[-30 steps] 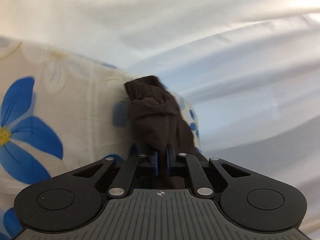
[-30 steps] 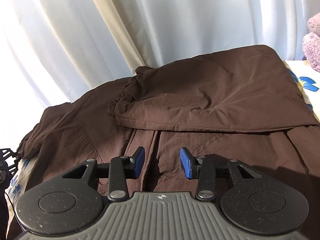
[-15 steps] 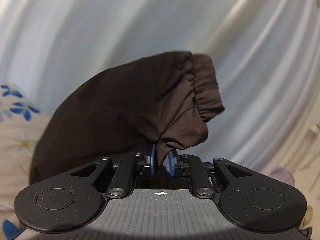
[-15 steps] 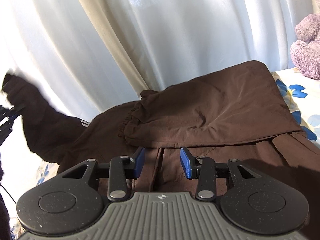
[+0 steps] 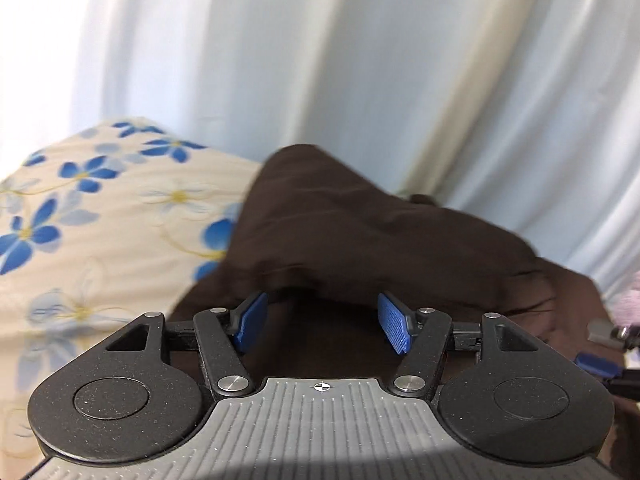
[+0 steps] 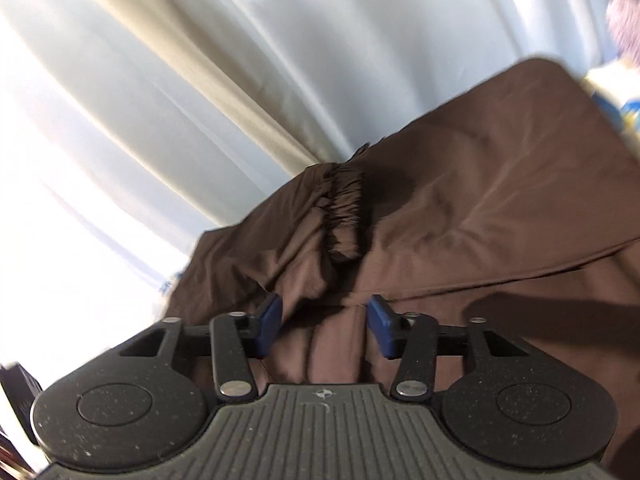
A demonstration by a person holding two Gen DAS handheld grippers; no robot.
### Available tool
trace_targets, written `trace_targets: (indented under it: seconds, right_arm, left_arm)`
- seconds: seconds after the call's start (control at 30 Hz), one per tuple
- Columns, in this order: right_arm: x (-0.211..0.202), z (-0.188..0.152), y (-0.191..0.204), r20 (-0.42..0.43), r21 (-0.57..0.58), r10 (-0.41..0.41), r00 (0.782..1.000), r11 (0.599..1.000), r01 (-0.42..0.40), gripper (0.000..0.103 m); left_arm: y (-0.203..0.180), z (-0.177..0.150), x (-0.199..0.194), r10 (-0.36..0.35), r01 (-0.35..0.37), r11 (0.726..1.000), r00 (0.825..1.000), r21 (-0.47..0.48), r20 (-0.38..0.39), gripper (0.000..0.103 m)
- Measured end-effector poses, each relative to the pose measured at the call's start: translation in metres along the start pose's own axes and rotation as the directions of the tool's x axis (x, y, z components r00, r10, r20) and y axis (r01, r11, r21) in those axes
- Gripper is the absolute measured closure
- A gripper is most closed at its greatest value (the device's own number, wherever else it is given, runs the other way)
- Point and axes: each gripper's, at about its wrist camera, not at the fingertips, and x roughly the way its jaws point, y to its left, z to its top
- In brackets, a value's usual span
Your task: Fold large clothes
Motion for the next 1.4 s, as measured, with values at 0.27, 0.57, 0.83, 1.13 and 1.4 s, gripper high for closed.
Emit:
trace_targets:
  seconds: [0.27,0.57,0.83,1.13,1.4]
  right_arm:
    - [0.074,0.026,-0.007,-0.038,0.196,0.027,0.999,0.980,-0.019,0.059]
    - [0.019,0.032,0.026,0.175,0.056,0.014,0.985,0.998,-0.024,0.083]
    - [0.036,0.013,-0.017,0.079,-0.017,-0.197,0.977,0.980,0.199,0.079]
    - [0.003,0.038,0.009,0.228,-0.142,-0.244,0.943,0.949,0.280,0.070]
    - [0.103,0.031,0.083,0.207,-0.540,-0.215,0.954,0.788,0.295,0.089]
  left_arm:
    - [0.020,-0.017,0.023,0.096,-0.094,0.994,0.994,0.055,-0.050,0.038]
    - [0.017,-0.019,0.020,0.115,-0.109,0.989,0.992,0.101,-0.051,0.030]
    - [-0.005,-0.019,-0.005,0.096,-0.080,0.975,0.993,0.205,-0.070,0.027]
    - [-0.031,0.026,-0.009,-0.022,0.010,0.985,0.997,0.170,0.070,0.018]
    - [-0.094,0.019,0.093,-0.017,-0.019,0.968,0.990,0.250,0.141,0.010]
